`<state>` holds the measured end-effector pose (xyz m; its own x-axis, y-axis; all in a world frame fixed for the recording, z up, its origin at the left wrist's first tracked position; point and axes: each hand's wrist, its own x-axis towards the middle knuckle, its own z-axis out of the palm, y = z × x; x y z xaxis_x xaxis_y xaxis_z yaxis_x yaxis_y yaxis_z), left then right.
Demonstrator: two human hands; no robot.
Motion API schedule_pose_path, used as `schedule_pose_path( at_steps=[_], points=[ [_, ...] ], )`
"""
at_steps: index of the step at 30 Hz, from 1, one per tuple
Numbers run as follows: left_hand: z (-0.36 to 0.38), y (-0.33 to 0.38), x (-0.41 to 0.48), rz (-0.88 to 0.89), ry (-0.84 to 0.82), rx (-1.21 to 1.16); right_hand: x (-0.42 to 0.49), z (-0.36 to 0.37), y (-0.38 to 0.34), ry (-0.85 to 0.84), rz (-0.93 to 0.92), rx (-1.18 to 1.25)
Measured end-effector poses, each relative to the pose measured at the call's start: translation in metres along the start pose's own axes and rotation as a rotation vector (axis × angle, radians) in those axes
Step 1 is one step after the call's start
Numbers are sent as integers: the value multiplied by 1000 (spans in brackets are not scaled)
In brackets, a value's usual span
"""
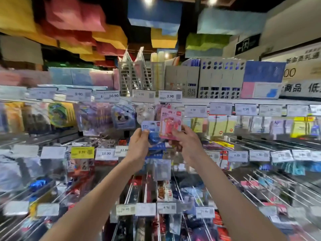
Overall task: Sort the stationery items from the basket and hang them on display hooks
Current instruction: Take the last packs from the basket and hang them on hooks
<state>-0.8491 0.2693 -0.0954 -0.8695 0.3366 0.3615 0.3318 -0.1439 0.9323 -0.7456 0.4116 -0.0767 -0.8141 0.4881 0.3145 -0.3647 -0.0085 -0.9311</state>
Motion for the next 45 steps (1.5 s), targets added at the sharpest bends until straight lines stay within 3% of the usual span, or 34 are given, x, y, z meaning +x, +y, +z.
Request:
schedule_pose_path(
  at_steps=[9,22,37,45],
  points=[
    [-7,3,56,54,37,-32,47,14,3,-4,-132,-53],
    [-5,-8,78,66,8,-60,55,17,30,157,-303,-244],
    [4,-5,82,123,94,44,59,22,18,130,-415,-241],
    [3,-1,86,137,87,88,60,28,22,220,-453,-211]
  ],
)
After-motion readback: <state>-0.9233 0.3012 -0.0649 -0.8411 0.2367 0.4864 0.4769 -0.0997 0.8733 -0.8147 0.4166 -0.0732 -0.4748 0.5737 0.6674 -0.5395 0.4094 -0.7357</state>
